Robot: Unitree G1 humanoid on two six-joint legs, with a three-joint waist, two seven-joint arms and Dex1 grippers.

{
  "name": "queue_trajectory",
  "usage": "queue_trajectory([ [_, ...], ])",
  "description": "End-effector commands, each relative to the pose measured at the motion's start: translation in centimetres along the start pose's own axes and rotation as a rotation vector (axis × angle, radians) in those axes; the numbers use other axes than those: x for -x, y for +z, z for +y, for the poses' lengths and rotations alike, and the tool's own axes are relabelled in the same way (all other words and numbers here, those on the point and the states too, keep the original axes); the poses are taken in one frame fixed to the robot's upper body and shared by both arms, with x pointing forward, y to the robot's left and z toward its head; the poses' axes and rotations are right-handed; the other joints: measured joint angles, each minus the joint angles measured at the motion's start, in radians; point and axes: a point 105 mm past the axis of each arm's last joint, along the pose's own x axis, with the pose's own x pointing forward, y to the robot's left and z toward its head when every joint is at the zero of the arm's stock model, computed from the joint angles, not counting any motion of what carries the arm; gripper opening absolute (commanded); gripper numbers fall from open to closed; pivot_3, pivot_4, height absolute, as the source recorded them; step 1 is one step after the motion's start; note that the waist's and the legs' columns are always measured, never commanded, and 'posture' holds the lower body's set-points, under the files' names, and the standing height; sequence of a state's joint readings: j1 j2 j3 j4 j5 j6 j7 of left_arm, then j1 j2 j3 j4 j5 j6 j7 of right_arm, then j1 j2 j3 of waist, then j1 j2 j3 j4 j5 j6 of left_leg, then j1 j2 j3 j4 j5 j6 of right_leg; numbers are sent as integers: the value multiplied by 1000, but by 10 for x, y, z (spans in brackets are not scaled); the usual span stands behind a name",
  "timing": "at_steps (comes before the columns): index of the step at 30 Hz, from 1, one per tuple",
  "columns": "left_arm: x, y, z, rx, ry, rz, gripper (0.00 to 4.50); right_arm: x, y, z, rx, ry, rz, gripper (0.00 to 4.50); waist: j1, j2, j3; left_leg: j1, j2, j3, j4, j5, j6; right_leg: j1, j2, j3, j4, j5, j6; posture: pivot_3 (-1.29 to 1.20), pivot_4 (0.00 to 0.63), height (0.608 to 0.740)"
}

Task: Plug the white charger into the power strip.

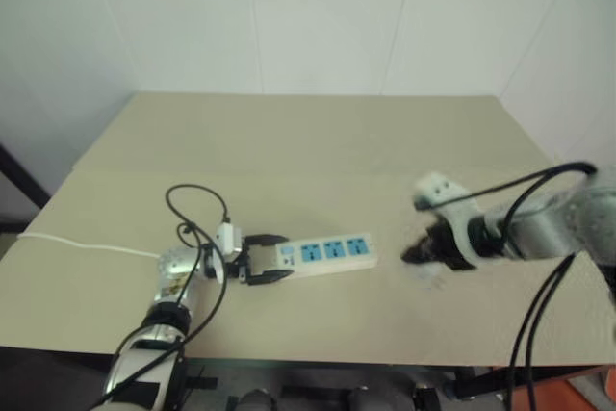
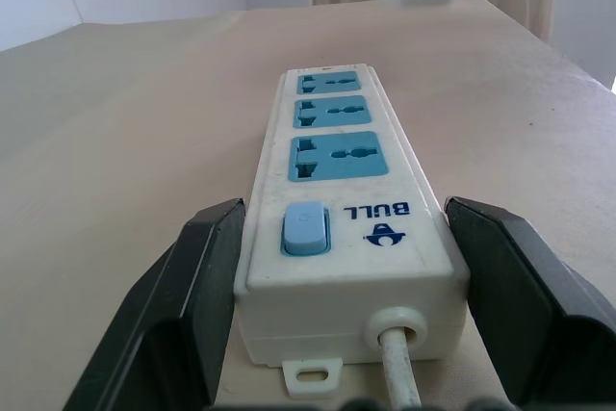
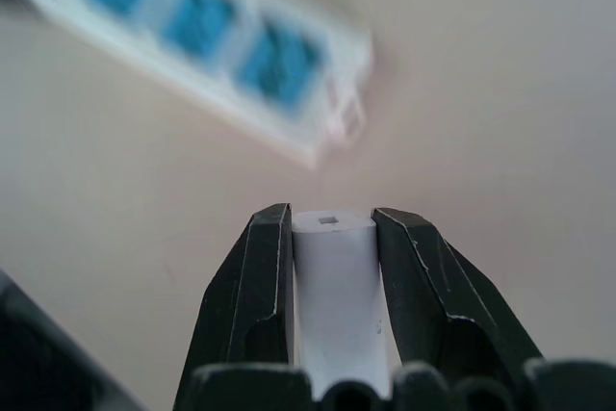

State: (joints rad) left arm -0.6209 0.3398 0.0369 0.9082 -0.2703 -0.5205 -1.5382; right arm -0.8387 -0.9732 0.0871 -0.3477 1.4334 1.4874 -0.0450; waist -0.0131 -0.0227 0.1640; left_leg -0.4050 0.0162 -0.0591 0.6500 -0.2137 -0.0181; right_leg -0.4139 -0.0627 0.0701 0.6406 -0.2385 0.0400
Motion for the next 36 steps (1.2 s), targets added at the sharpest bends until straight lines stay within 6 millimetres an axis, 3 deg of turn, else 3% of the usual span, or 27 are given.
queue_trajectory([
  [1,-4,-9,-14,39,-80,35,3118,5,21,5,24,-10,-221,1118,2,-2,-1,0,0,0,0,0,0,0,0,0,0,0,0,0,150,740],
  [7,-2,0,-16,30,-136,32,3118,-13,31,18,-38,150,-584,1118,-4,-2,-1,0,0,0,2,-1,1,0,0,1,1,0,0,0,150,740],
  [12,1,5,-18,28,-159,43,3118,-37,36,27,-74,251,-769,1118,-10,-2,-1,2,0,0,2,-1,1,2,1,1,1,0,0,0,150,740],
  [17,3,9,-19,29,-173,50,3118,-45,47,34,-195,428,-959,1118,-12,-2,-1,2,0,0,2,-1,1,2,2,0,1,0,0,0,150,740],
  [25,13,7,-20,37,-159,88,3118,-71,21,52,-147,713,-975,1118,-19,-1,-1,5,1,0,1,-1,1,4,2,0,2,0,0,0,150,740],
  [36,24,4,-29,95,-93,100,3118,-86,8,56,-40,766,-1060,1118,-33,-1,-1,9,1,0,0,-1,1,6,2,1,3,0,0,0,150,740],
])
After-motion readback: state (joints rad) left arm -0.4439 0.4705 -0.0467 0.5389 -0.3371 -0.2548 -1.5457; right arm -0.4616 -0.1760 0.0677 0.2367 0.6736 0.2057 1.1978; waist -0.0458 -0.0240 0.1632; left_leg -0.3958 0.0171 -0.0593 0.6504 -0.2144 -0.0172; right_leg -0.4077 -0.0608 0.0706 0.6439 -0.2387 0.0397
